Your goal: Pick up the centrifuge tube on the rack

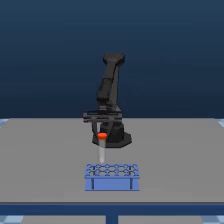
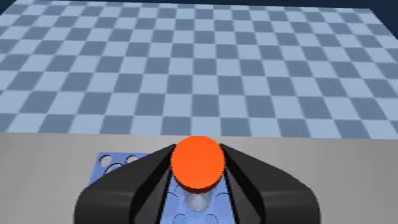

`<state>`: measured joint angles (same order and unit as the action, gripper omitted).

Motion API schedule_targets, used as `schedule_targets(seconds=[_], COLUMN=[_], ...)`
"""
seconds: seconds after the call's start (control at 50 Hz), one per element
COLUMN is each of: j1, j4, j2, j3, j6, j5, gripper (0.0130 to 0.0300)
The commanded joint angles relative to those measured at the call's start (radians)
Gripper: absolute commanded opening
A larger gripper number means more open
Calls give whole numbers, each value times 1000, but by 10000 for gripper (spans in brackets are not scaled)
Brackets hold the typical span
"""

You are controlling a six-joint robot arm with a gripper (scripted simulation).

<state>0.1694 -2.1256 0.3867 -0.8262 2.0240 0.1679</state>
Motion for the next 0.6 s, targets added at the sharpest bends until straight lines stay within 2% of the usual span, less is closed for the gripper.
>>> schedule_targets(seconds=[0.02, 0.6], j1=[0, 0], j4=[-84, -310], j2=[7, 32], j3=[11, 50], j6=[108, 339], j5=[14, 58], gripper=[130, 130])
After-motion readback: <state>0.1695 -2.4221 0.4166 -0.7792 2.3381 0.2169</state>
